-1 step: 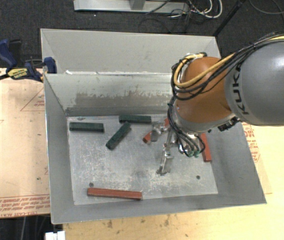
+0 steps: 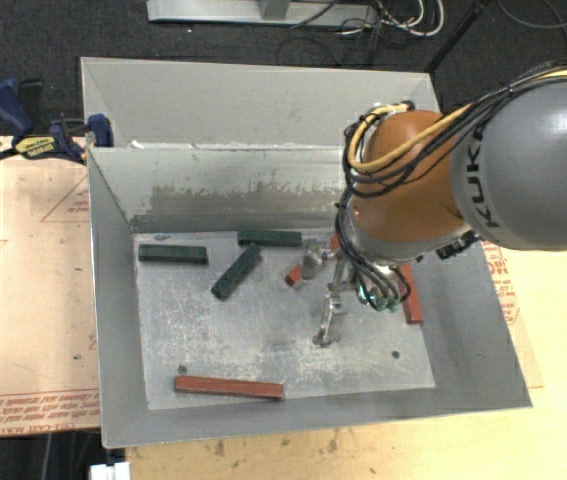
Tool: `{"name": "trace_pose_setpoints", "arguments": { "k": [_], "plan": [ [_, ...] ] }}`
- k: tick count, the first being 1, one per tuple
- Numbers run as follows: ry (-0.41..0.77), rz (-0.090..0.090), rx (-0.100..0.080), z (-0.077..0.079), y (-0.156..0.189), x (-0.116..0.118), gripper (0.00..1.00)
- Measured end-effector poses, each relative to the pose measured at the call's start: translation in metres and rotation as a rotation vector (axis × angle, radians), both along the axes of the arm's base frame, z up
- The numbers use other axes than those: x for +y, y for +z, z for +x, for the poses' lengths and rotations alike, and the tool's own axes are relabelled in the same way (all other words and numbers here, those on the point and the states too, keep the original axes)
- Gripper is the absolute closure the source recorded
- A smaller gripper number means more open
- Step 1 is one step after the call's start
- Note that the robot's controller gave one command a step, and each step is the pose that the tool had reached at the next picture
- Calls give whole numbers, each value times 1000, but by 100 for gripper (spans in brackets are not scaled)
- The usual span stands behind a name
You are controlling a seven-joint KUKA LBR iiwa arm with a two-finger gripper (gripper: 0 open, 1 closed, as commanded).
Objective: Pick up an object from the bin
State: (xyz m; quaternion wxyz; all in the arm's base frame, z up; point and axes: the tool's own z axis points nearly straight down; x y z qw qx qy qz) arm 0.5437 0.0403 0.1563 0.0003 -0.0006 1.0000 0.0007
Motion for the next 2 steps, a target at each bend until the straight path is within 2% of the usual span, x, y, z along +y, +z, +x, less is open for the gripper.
{"name": "trace_pose_setpoints", "arguments": {
  "k": [1,2],
  "plan": [
    [1,0,-10,39,-38,31,0],
    [92,3,-3,59,-70,34,0]
  ]
}}
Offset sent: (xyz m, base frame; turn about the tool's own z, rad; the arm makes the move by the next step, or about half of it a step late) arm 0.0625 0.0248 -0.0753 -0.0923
